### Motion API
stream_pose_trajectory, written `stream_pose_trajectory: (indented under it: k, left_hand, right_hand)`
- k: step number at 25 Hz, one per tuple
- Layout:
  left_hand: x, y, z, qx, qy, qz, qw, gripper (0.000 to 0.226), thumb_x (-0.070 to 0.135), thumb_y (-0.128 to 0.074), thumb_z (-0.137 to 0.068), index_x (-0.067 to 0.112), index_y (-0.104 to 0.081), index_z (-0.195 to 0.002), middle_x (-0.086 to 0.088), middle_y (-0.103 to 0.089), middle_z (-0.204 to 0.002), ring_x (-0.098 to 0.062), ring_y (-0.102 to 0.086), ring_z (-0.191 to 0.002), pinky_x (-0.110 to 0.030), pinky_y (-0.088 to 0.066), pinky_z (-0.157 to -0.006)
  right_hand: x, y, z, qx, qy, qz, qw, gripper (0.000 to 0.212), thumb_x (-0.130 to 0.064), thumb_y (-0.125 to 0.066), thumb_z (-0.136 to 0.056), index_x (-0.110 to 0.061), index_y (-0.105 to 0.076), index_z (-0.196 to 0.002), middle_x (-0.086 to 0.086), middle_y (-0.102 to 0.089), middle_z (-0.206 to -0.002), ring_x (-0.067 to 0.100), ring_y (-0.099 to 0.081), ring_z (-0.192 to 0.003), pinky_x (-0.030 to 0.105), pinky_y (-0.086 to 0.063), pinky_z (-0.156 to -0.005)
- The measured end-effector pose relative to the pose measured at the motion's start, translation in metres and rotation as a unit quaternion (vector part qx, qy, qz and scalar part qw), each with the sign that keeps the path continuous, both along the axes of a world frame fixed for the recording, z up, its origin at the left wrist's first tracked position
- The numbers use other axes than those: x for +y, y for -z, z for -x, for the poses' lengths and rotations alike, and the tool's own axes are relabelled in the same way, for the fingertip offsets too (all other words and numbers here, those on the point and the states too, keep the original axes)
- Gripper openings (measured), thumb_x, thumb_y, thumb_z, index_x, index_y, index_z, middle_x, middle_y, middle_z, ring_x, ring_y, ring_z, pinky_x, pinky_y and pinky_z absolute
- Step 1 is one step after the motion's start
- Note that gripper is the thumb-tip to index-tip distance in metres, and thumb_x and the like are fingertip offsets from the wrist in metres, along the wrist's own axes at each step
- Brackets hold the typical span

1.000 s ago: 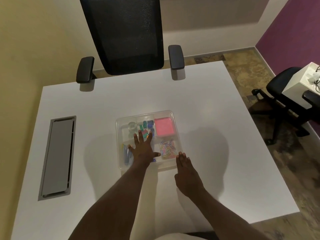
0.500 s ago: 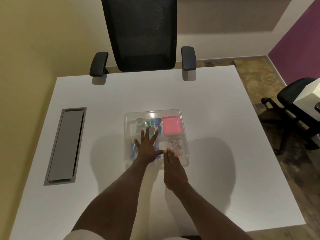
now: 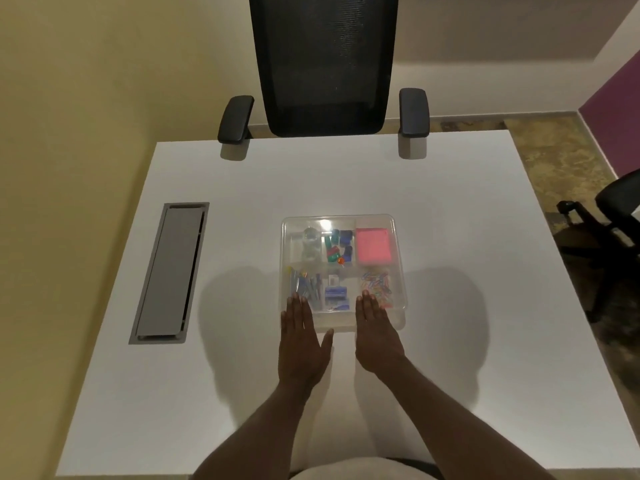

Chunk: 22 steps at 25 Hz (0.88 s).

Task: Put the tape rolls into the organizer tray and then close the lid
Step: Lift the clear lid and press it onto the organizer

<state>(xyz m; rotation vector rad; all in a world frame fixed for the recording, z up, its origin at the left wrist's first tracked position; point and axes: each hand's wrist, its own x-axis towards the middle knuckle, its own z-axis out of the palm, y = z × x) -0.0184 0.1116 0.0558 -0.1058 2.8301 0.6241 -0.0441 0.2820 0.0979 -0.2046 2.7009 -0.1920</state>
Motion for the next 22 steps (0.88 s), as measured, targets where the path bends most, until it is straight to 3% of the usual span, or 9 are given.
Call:
stream_pose_trajectory:
  k: [6,9,10,12,13,15,17,22]
  left_hand:
    - [0.001,-0.003,0.002,-0.019,-0.008,0.006,1.0,0.085,0.058,-0.032,-0.109,0.011,0.008,-0.169,-0.007,0.015,-0.177,-0.024,0.012,-0.166,-0.043,-0.001,-0.137]
    - [-0.007,-0.007,0.01,0.022,0.001,0.009,1.0,0.071,0.049,-0.028,-0.111,0.008,-0.016,-0.169,-0.013,-0.014,-0.178,-0.028,-0.012,-0.166,-0.051,-0.011,-0.137]
    - [-0.01,-0.01,0.019,0.032,0.005,0.004,0.999,0.069,0.047,-0.029,-0.112,0.008,-0.02,-0.168,-0.015,-0.021,-0.176,-0.029,-0.017,-0.165,-0.052,-0.011,-0.136]
    - [-0.015,-0.017,0.048,0.019,0.014,0.001,1.0,0.068,0.044,-0.032,-0.113,0.008,-0.014,-0.169,-0.014,-0.017,-0.177,-0.029,-0.012,-0.166,-0.05,-0.002,-0.137]
    - [-0.018,-0.022,0.067,0.005,0.015,0.009,1.0,0.068,0.043,-0.031,-0.114,0.008,-0.009,-0.169,-0.014,-0.01,-0.178,-0.028,-0.006,-0.167,-0.047,0.002,-0.137]
    - [-0.026,-0.033,0.11,-0.019,0.005,0.028,0.999,0.068,0.04,-0.028,-0.115,0.007,-0.002,-0.169,-0.012,-0.001,-0.179,-0.025,0.0,-0.167,-0.045,0.003,-0.137]
    - [-0.034,-0.045,0.151,-0.045,-0.007,0.019,0.999,0.07,0.036,-0.03,-0.115,0.006,0.002,-0.169,-0.012,0.003,-0.179,-0.024,0.002,-0.167,-0.044,-0.001,-0.137]
    - [-0.052,-0.061,0.224,-0.108,0.037,0.017,0.993,0.072,0.036,-0.033,-0.115,0.003,0.003,-0.168,-0.013,0.006,-0.179,-0.025,0.002,-0.167,-0.044,-0.006,-0.136]
  right_hand:
    - [-0.002,-0.01,-0.001,0.011,-0.002,-0.003,1.0,0.066,-0.018,-0.035,-0.109,-0.007,0.005,-0.161,0.013,0.006,-0.17,0.031,0.008,-0.157,0.045,0.009,-0.126]
    - [-0.002,-0.01,0.0,0.009,-0.01,-0.02,1.0,0.067,-0.016,-0.036,-0.109,-0.007,0.005,-0.16,0.014,0.006,-0.17,0.032,0.008,-0.157,0.046,0.009,-0.125]
    - [-0.002,-0.01,0.0,0.001,-0.011,-0.024,1.0,0.067,-0.016,-0.036,-0.109,-0.008,0.006,-0.16,0.013,0.007,-0.17,0.032,0.008,-0.157,0.047,0.006,-0.128]
    - [-0.003,-0.015,-0.001,0.007,-0.008,-0.017,1.0,0.07,-0.016,-0.046,-0.106,-0.005,-0.004,-0.161,0.015,-0.002,-0.169,0.034,-0.001,-0.157,0.049,-0.009,-0.129]
    - [-0.003,-0.02,-0.001,0.031,-0.01,-0.015,0.999,0.073,-0.016,-0.061,-0.099,-0.002,-0.021,-0.158,0.018,-0.018,-0.166,0.037,-0.017,-0.155,0.051,-0.023,-0.126]
    - [-0.003,-0.025,-0.003,0.073,-0.01,-0.002,0.997,0.077,-0.014,-0.092,-0.069,0.002,-0.059,-0.136,0.021,-0.057,-0.143,0.037,-0.055,-0.133,0.05,-0.052,-0.104]
    - [-0.002,-0.025,-0.004,0.092,-0.014,0.004,0.996,0.079,-0.013,-0.099,-0.053,0.001,-0.07,-0.124,0.019,-0.068,-0.131,0.035,-0.065,-0.121,0.047,-0.058,-0.094]
    - [-0.001,-0.023,-0.002,0.086,0.005,0.006,0.996,0.081,-0.01,-0.098,-0.051,0.0,-0.069,-0.126,0.017,-0.067,-0.133,0.034,-0.065,-0.123,0.047,-0.058,-0.095]
